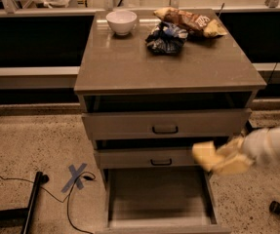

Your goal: Place sponge into bottom drawer

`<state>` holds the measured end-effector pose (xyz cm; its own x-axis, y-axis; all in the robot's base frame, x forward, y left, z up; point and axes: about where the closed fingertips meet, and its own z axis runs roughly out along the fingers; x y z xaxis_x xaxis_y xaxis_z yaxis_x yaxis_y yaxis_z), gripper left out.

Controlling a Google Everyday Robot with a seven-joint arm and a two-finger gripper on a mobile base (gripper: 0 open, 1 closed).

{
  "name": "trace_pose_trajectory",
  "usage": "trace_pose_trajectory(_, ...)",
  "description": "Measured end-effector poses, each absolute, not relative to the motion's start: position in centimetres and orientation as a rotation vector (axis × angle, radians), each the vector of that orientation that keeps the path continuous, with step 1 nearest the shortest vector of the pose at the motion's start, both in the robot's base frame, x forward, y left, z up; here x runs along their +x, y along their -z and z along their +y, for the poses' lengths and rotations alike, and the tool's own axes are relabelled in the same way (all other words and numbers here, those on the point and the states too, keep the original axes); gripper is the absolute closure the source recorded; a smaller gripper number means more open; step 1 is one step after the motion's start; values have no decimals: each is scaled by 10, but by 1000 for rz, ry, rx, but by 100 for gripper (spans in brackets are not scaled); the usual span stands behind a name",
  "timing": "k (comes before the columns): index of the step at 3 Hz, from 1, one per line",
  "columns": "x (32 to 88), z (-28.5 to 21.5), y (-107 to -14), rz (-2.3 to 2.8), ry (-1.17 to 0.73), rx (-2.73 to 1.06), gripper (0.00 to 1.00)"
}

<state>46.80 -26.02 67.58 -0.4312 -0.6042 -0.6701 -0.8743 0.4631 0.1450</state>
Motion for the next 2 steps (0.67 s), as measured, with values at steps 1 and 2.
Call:
trace_pose_trajectory(1,439,-219,-564,2194,-815,-1122,100)
trace_pose_trajectory(2,437,-189,-468,2251,-908,-987,100)
